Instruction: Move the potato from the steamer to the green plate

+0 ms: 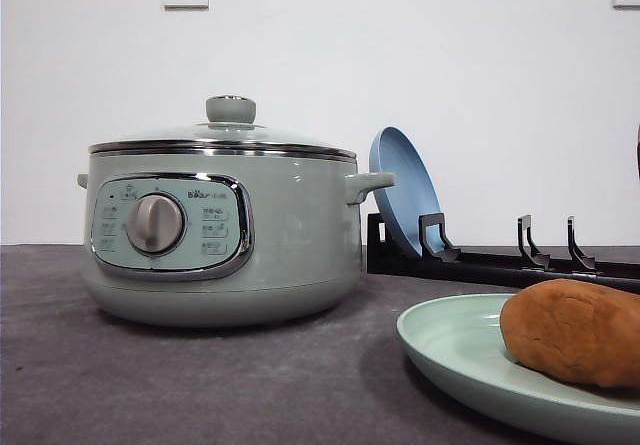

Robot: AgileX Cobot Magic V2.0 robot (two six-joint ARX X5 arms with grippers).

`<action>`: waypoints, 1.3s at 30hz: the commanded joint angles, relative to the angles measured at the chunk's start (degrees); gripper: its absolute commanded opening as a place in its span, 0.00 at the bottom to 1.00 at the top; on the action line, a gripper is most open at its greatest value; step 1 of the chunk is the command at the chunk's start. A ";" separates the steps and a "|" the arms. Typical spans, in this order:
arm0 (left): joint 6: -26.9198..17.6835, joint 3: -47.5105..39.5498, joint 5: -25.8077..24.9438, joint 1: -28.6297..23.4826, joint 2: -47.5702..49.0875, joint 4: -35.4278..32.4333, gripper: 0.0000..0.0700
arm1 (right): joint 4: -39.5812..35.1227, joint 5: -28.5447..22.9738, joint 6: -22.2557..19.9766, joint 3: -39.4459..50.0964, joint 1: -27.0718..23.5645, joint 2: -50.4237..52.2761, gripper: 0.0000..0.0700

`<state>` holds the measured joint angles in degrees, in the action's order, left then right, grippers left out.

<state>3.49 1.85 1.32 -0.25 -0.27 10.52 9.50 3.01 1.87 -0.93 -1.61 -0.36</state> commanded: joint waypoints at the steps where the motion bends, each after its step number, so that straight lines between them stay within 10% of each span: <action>1: -0.74 -1.16 0.17 -0.11 0.09 0.37 0.03 | -0.62 -0.03 -0.39 0.28 0.00 0.15 0.03; 39: -0.74 -1.16 0.17 -0.11 0.09 0.37 0.03 | -0.61 -0.02 -0.39 0.28 0.00 0.15 0.03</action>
<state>3.50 1.85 1.32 -0.25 -0.27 10.52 9.50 3.01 1.87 -0.93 -1.61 -0.36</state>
